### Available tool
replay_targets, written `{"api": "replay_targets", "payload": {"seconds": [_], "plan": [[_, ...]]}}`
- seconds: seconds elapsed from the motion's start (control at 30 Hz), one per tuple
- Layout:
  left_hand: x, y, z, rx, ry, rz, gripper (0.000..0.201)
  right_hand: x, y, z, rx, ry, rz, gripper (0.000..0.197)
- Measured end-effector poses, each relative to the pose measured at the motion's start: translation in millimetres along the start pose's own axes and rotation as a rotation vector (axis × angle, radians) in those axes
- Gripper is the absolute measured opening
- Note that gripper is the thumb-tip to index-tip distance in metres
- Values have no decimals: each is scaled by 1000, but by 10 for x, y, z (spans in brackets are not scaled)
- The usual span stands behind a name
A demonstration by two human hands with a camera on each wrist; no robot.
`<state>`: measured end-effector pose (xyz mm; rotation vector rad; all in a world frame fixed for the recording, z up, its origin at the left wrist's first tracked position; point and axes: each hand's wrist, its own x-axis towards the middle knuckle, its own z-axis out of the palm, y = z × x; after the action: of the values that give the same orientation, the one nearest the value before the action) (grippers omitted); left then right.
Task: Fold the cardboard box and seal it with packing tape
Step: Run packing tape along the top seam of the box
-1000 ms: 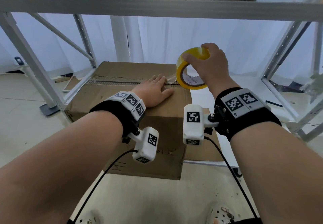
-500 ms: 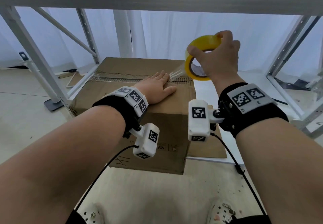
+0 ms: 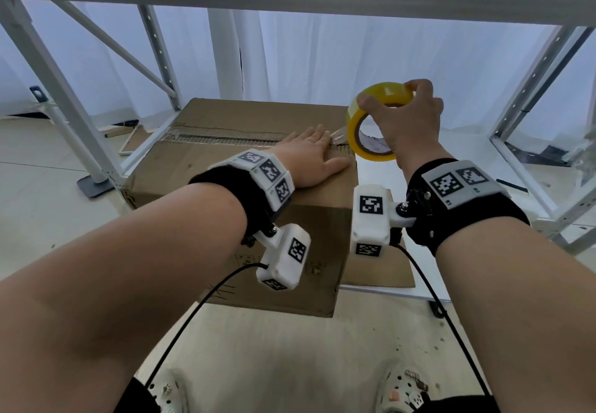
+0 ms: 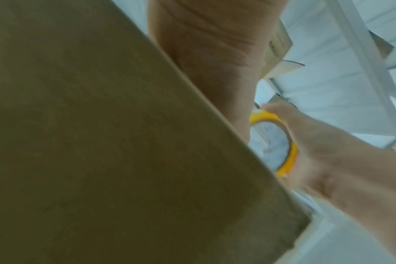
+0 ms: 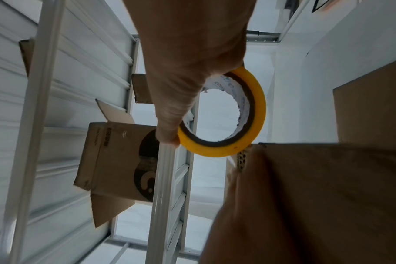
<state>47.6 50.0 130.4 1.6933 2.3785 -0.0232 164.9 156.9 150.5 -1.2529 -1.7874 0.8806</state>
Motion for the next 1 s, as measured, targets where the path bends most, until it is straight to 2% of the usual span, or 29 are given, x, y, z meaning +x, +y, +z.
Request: {"api": "replay_targets", "payload": {"seconds": [0.13, 0.27, 0.4, 0.63, 0.83, 1.0], "plan": [[55, 92, -14, -34, -3, 41, 73, -23, -71, 39, -139, 21, -98, 81], [-11, -203, -27, -48, -7, 63, 60, -23, -57, 36, -64, 0, -29, 80], [-91, -512, -10, -70, 12, 27, 52, -56, -87, 66, -101, 0, -57, 79], [-300, -976, 53, -93, 44, -76, 51, -88, -124, 110, -128, 10, -64, 78], [-250, -711, 74, -71, 71, -85, 66, -61, -99, 111, -112, 4, -39, 79], [-109, -320, 65, -41, 59, 11, 66, -36, -62, 107, -59, -13, -17, 79]]}}
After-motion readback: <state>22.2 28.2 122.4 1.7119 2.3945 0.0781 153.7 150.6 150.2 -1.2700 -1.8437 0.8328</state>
